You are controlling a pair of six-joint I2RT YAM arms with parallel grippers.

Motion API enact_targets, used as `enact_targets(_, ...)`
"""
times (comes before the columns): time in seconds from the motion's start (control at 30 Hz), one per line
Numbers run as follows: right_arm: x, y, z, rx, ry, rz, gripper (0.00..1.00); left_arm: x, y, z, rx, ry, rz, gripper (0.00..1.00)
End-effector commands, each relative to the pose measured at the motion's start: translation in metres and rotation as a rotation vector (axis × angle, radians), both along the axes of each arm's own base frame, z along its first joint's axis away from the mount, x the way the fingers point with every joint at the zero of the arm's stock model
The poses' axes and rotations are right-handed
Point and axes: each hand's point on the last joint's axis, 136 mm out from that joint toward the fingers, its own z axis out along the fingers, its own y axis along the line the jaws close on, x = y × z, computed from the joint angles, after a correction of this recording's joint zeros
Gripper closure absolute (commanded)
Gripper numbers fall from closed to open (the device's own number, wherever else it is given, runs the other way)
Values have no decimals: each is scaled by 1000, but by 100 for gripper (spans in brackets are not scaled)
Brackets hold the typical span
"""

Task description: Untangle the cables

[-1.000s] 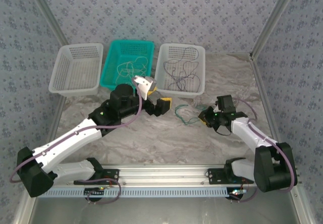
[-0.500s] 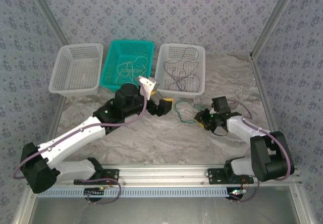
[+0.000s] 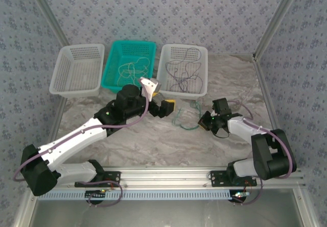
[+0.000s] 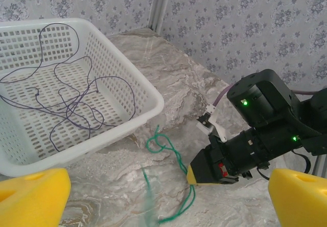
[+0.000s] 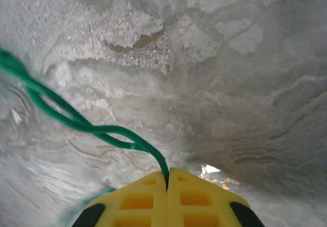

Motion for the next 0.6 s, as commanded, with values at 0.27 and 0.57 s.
enact_targets(0.27, 4, 7, 47, -43, -180, 89, 100, 26, 27, -65, 67, 308, 252, 1)
enact_targets(0.57, 2, 8, 81, -53, -290, 100, 100, 6, -14, -102, -13, 513, 78, 10)
